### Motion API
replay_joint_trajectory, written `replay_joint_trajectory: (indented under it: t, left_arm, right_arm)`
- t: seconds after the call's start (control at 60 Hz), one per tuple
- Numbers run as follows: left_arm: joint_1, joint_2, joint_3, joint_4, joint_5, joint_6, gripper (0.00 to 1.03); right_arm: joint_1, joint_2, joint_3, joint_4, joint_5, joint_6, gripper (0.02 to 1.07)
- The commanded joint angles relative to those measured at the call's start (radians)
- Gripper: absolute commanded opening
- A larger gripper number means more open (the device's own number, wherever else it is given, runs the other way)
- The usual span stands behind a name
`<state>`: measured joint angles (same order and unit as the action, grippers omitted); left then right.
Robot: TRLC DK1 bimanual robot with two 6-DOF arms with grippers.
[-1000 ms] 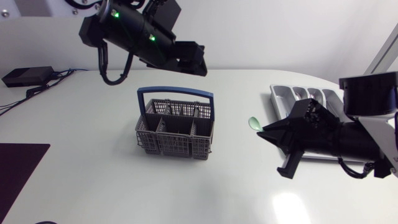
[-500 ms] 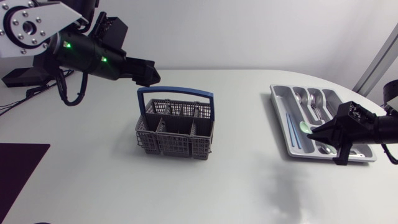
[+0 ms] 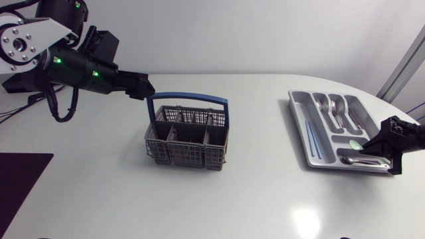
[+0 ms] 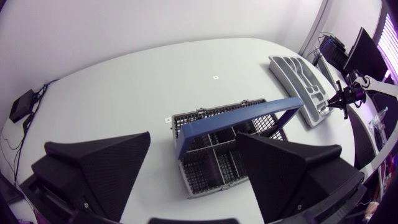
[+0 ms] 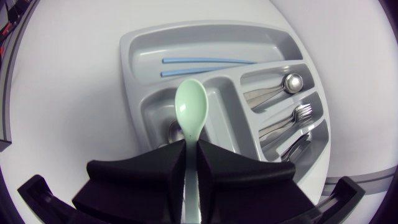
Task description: Unload the cutlery basket into the drawer organizer.
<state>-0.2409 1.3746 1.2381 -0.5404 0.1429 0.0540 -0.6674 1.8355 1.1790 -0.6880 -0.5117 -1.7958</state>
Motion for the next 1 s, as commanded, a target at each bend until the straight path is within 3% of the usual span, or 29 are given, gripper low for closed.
replay_joint_trajectory:
  t: [0.0, 0.2, 0.317, 0.467, 0.483, 0.5, 0.583, 0.817, 0.983]
  left_arm:
    - [0.018, -0.029, -0.035, 0.007, -0.008, 0.018, 0.96]
    - [0.061, -0.057, -0.089, 0.037, -0.008, 0.026, 0.97]
    - [0.086, -0.060, -0.114, 0.043, -0.008, 0.032, 0.97]
    - [0.134, -0.065, -0.143, 0.048, -0.006, 0.053, 0.97]
    - [0.134, -0.065, -0.143, 0.048, -0.006, 0.053, 0.97]
    - [0.146, -0.068, -0.149, 0.054, -0.002, 0.058, 0.97]
    - [0.178, -0.069, -0.166, 0.063, 0.009, 0.075, 0.97]
    - [0.262, -0.034, -0.226, 0.103, 0.057, 0.130, 0.98]
    - [0.276, 0.058, -0.244, 0.125, 0.061, 0.181, 0.98]
  right_arm:
    - [-0.014, 0.034, 0.018, -0.010, 0.022, -0.073, 0.08]
    - [-0.006, 0.077, -0.048, 0.162, 0.098, -0.074, 0.08]
    - [0.005, 0.087, -0.064, 0.182, 0.122, -0.074, 0.09]
    - [0.006, 0.039, -0.099, 0.229, 0.128, -0.054, 0.44]
    - [0.006, 0.039, -0.099, 0.229, 0.128, -0.054, 0.44]
    - [0.006, 0.019, -0.105, 0.229, 0.125, -0.040, 0.52]
    - [0.008, -0.047, -0.116, 0.231, 0.108, 0.006, 0.72]
    - [0.081, -0.321, -0.209, 0.202, 0.048, 0.173, 0.88]
    - [0.325, -0.518, -0.360, 0.229, 0.073, 0.427, 0.91]
